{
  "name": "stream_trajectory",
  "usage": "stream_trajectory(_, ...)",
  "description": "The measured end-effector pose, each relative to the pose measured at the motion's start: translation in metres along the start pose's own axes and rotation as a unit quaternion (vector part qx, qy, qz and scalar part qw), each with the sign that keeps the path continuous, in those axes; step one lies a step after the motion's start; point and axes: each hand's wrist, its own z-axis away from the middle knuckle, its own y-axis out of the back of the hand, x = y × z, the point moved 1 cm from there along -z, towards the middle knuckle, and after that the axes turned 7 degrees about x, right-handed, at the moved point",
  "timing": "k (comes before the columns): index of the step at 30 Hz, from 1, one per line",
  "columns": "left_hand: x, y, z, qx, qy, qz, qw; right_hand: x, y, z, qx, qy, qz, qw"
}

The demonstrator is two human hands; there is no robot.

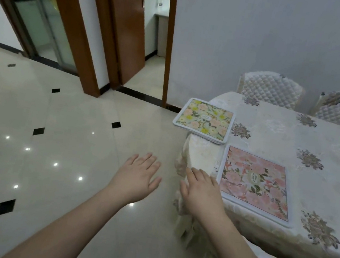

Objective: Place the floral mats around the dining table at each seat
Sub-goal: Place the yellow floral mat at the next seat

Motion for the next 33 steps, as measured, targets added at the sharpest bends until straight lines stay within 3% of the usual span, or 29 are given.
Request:
stream_trajectory(7,-0.106,-0.005,0.037,0.015,0.015,0.005,1.000,-0.113,-0.026,-0.034,0.016,0.016,0.014,1.000)
stream_trajectory(13,-0.155,-0.004,0.062,-0.030,0.030,0.007,0.999,-0.173,-0.043,-0.039,0.030,0.007,0.028,0.999)
stream_trajectory(18,-0.181,-0.001,0.071,0.002,0.083,0.017,0.996,-0.193,-0.044,-0.046,0.031,-0.009,0.056,0.998)
stream_trajectory(24,-0.198,-0.007,0.059,0.092,0.072,0.024,0.993,-0.210,-0.047,-0.063,0.025,0.003,0.049,0.998)
stream_trajectory(33,-0.215,-0.029,0.001,0.026,0.094,0.041,0.994,-0.196,-0.070,-0.122,0.017,0.009,0.033,0.999)
